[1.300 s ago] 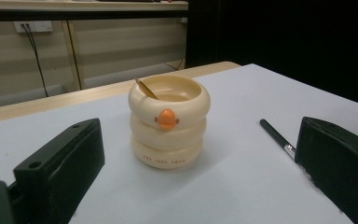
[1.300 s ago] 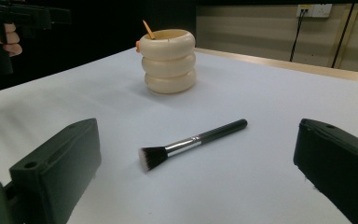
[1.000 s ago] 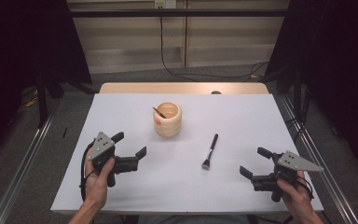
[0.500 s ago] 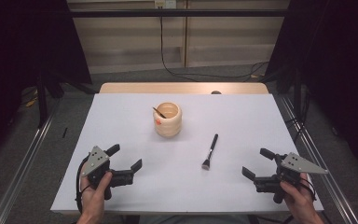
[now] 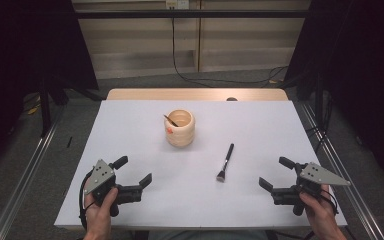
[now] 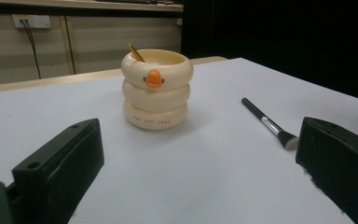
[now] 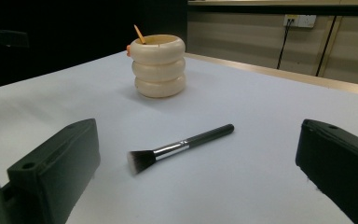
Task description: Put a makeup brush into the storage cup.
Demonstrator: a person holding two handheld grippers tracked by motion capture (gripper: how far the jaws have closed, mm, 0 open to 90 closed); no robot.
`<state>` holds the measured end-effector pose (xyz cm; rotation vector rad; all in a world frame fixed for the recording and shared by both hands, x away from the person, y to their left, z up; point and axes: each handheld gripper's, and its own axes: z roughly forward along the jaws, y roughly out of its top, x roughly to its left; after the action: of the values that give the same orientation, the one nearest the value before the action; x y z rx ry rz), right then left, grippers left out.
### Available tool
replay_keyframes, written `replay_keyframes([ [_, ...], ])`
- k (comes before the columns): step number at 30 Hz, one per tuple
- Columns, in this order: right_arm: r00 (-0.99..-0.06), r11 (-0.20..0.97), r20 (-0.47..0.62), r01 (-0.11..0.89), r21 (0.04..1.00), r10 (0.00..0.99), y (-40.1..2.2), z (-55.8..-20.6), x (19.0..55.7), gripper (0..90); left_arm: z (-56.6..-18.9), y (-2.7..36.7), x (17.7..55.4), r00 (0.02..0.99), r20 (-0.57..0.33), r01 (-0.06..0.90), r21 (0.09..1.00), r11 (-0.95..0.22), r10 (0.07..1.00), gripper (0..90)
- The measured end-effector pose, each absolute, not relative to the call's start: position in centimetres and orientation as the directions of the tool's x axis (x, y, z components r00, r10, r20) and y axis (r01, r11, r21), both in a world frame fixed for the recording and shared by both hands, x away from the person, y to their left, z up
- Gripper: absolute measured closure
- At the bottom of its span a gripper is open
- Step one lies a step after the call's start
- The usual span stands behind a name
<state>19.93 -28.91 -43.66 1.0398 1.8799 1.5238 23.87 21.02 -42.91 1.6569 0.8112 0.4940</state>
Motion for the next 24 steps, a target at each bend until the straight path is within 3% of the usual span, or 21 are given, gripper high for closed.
replay_keyframes([
  [9,-0.587,0.089,0.059,0.220,0.971,0.807,-28.8,-43.1,20.1,0.3,-43.0,21.4,23.6,0.648,-0.098,0.245,0.966,-0.085,0.755,0.9],
  [20,-0.696,0.194,0.069,0.292,0.937,0.715,-27.9,-41.0,22.6,0.0,-43.1,21.6,23.8,0.653,-0.092,0.236,0.968,-0.086,0.752,0.8],
  [24,-0.692,0.207,0.078,0.318,0.925,0.718,-27.6,-40.4,23.7,0.0,-43.1,21.5,23.8,0.654,-0.092,0.239,0.967,-0.089,0.750,0.9],
])
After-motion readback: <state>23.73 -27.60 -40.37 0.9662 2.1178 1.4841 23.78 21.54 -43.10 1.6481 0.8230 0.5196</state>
